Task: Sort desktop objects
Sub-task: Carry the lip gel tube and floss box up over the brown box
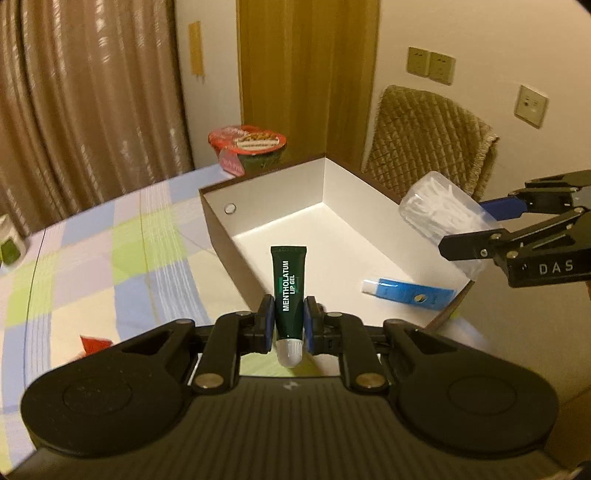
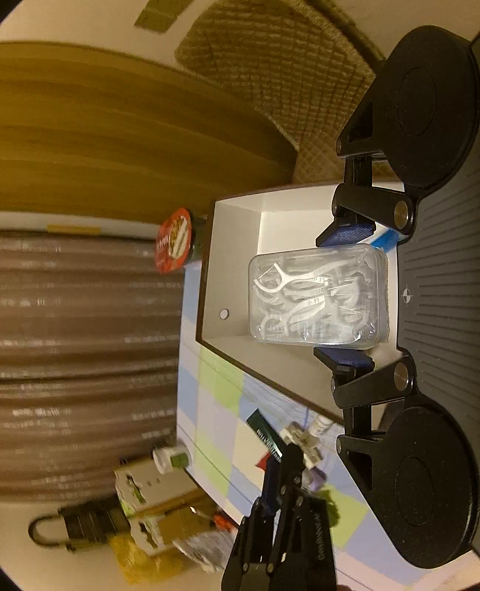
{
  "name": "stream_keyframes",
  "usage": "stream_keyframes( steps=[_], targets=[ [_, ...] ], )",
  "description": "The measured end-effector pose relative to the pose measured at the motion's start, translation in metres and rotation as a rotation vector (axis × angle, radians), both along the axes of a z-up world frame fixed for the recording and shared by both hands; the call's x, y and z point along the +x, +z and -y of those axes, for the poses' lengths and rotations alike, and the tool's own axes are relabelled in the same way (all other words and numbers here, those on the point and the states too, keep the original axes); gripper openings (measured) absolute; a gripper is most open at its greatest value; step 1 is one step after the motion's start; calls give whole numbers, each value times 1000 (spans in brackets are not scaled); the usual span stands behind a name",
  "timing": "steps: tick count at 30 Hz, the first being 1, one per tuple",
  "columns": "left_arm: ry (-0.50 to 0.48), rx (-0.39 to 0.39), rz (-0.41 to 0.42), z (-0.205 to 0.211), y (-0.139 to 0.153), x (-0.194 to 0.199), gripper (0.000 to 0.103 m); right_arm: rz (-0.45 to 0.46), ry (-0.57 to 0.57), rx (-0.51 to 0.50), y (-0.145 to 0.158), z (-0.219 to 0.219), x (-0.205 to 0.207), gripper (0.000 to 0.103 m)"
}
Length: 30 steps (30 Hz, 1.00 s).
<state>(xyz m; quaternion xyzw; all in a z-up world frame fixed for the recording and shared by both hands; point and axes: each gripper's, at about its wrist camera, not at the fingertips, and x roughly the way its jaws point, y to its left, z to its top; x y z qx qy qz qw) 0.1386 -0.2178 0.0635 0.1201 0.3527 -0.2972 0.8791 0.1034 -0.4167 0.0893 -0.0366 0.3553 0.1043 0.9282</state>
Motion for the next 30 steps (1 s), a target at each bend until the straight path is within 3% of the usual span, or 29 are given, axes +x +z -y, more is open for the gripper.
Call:
stream_keyframes(
  steps=[6,14,30],
  targets=[
    [88,10,-34,40,-4,-27,13,-55,81,-1,1,43,-1,55],
    [70,41,-58,63,-12,-39,13,-82,79,20,-7,68,-16,55],
    [30,36,-98,53,-29,-44,13,-152,54,25,-30,47,-18,55]
  ],
)
